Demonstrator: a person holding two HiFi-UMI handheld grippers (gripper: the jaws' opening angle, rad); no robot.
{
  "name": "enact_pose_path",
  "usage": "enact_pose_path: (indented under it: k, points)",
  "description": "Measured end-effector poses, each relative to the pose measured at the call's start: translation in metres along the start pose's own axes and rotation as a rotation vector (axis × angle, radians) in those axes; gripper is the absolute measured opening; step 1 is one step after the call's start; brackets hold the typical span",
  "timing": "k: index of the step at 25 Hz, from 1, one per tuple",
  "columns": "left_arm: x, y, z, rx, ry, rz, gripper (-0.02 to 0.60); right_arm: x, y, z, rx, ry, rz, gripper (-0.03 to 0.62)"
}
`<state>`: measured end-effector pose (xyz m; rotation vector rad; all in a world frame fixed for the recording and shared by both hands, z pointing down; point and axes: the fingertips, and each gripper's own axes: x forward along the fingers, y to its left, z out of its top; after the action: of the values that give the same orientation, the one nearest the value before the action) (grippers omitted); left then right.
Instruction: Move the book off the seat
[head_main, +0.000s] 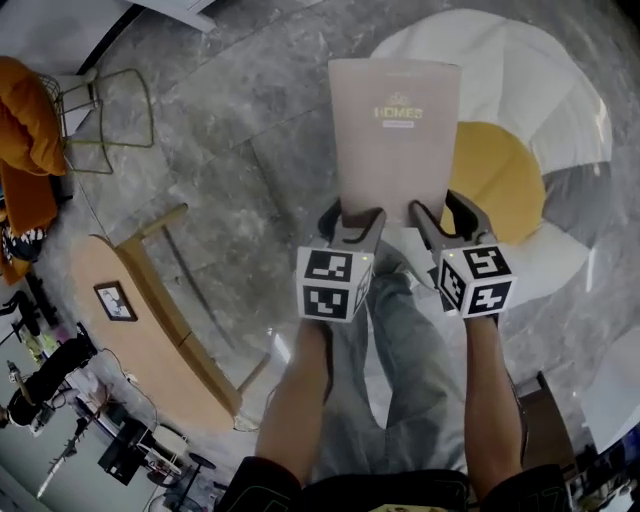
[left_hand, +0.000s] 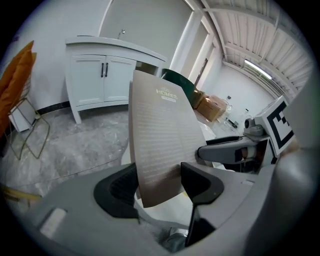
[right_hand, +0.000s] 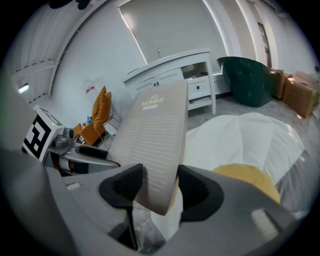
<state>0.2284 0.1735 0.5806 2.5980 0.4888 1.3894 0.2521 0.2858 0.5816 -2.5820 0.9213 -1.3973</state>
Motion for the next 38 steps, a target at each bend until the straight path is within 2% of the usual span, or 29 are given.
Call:
enact_pose_path:
  k: [8,16,22,27,32,38]
  points:
    - [-0.074,0.09,-0.031,-0.178,-0.069,0.117,0.278,0.043,0.113,0.02,-0.162,0.053,0.135,0.227]
    - [-0.183,0.186,-0.084,-0.393,-0.177,0.278,0.278,0.08,0.267,0.026,-0.37,0.121,0.308,0.227]
    - [-0.259,0.248,-0.139,-0.538,-0.224,0.372,0.278,0.101,0.381,0.008,-0.498,0.18,0.413,0.227]
    - [-0.319,0.304,-0.186,-0.668,-0.292,0.451,0.276,0.124,0.479,-0.005,-0.636,0.216,0.498,0.227]
    - [-0.378,0.343,-0.226,-0.778,-0.369,0.527,0.276,0.132,0.567,-0.018,-0.759,0.255,0.575,0.227]
    - [-0.429,0.38,-0.285,-0.97,-0.472,0.674,0.276,0.153,0.662,-0.049,-0.96,0.318,0.73,0.227]
